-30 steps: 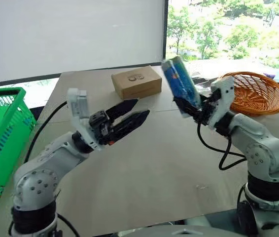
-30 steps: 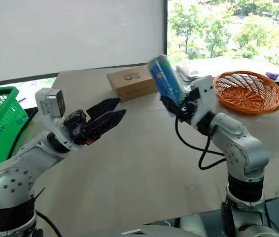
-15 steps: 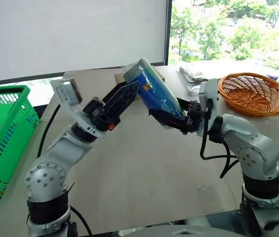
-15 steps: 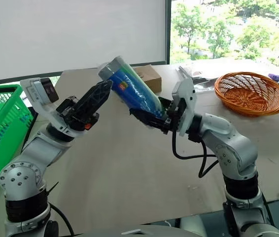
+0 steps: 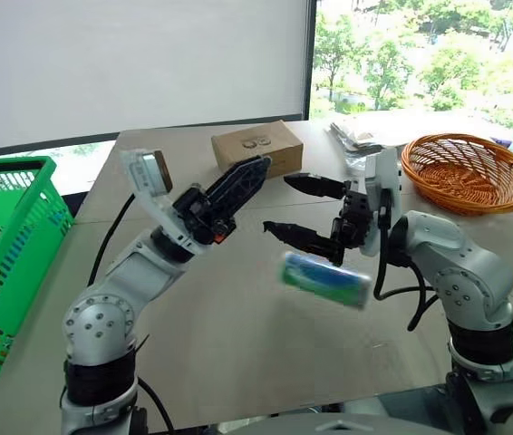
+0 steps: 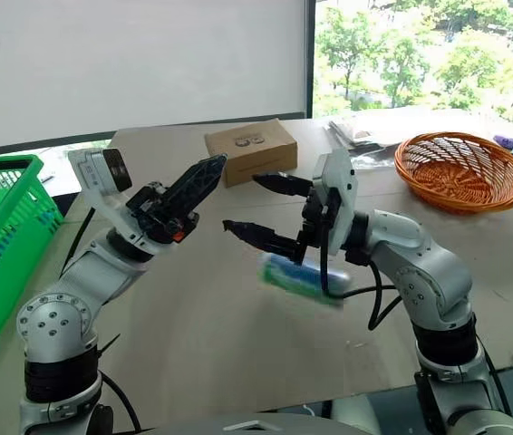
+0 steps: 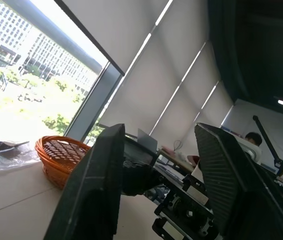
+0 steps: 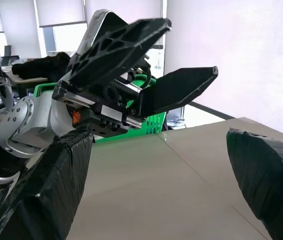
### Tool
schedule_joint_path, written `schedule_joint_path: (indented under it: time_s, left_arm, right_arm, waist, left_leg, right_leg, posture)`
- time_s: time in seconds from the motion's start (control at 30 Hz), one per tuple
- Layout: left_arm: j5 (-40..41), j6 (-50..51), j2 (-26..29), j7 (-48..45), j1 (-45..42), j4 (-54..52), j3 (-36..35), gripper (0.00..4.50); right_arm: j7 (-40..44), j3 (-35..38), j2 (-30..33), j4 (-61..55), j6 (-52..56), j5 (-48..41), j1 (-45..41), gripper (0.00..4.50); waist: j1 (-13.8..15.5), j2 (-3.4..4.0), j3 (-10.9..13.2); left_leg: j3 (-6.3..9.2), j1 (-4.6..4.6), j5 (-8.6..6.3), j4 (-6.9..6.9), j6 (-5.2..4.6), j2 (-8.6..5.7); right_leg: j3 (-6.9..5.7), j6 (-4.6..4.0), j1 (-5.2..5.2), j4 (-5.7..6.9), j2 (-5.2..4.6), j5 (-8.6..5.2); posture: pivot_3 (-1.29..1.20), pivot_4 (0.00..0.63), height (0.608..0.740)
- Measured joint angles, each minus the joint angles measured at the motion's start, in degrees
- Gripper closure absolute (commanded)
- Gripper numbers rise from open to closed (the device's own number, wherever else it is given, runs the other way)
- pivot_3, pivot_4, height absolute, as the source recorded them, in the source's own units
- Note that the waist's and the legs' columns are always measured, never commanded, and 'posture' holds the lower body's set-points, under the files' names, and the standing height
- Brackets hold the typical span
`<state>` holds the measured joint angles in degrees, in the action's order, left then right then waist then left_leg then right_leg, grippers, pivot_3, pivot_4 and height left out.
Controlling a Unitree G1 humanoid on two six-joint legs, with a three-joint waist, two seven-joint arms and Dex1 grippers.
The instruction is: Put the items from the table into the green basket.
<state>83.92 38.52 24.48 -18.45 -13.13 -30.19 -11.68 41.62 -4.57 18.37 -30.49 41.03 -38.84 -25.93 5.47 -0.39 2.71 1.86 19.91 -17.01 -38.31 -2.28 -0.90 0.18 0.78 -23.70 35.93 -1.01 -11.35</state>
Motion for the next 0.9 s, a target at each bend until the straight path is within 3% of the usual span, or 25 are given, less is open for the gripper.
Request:
schedule_joint_path:
  time_s: [0.07,0.1,0.23,0.3,0.53,0.7,0.9]
  left_arm:
    - [-2.0,0.38,1.08,-0.63,0.33,-0.03,0.94,4.3]
    - [-4.33,1.03,2.98,-1.54,1.19,-0.03,1.62,4.41]
    - [-16.74,2.27,11.03,-7.12,6.14,1.01,5.37,4.41]
    - [-21.08,2.45,13.6,-9.83,7.04,1.21,7.05,4.41]
    - [-33.32,1.52,14.63,-16.7,5.95,1.09,15.14,4.41]
    - [-37.73,0.0,17.58,-22.61,5.04,1.11,16.21,4.41]
    - [-40.58,-0.87,24.35,-30.3,6.53,1.12,13.32,4.41]
  right_arm:
    - [-0.64,-0.01,0.14,0.05,-0.01,0.12,0.01,0.0]
    - [-1.02,-0.01,0.46,0.07,-0.02,0.29,0.07,0.0]
    - [-1.03,0.97,4.83,1.83,-0.2,1.31,2.28,0.0]
    - [-0.08,1.6,10.25,5.0,-1.4,4.18,3.7,0.0]
    - [8.36,2.56,26.17,16.32,-6.76,13.15,10.35,0.0]
    - [9.07,-2.23,26.63,28.38,-12.4,21.84,6.94,0.0]
    - [14.76,-9.3,22.78,50.55,-20.14,30.07,-5.23,0.0]
  waist:
    - [-0.01,0.0,0.0]
    - [-0.09,0.01,0.0]
    - [-0.1,0.03,0.02]
    - [0.17,0.02,0.05]
    - [-0.15,0.01,0.16]
    - [-2.09,0.04,0.25]
    - [-4.05,0.06,0.37]
  left_leg:
    - [-0.01,0.0,0.0,0.01,0.0,0.0]
    - [-0.04,-0.02,0.0,0.02,0.0,-0.06]
    - [-0.06,-0.02,0.0,0.04,0.0,-0.07]
    - [-0.05,0.01,0.0,0.01,-0.01,-0.03]
    - [-0.17,0.05,-0.02,0.01,-0.05,0.05]
    - [-0.36,-0.08,-0.02,0.05,-0.05,0.11]
    - [-0.46,-0.12,-0.02,0.03,-0.05,0.12]
  right_leg:
    - [0.01,0.0,0.0,0.0,0.0,0.0]
    - [0.03,0.0,0.0,0.0,0.03,0.0]
    - [0.01,0.17,-0.01,-0.01,0.01,-0.12]
    - [-0.03,0.2,0.0,-0.04,-0.07,-0.14]
    - [0.06,0.22,-0.02,-0.1,-0.05,-0.15]
    - [0.38,0.16,-0.02,-0.05,0.15,-0.13]
    - [0.38,0.16,-0.02,-0.02,0.2,-0.11]
  posture:
    - [0.17,0.0,0.74]
    - [0.17,0.0,0.74]
    - [0.17,0.0,0.74]
    - [0.17,0.0,0.74]
    - [0.12,0.0,0.74]
    - [0.1,0.0,0.74]
    - [0.12,0.0,0.74]
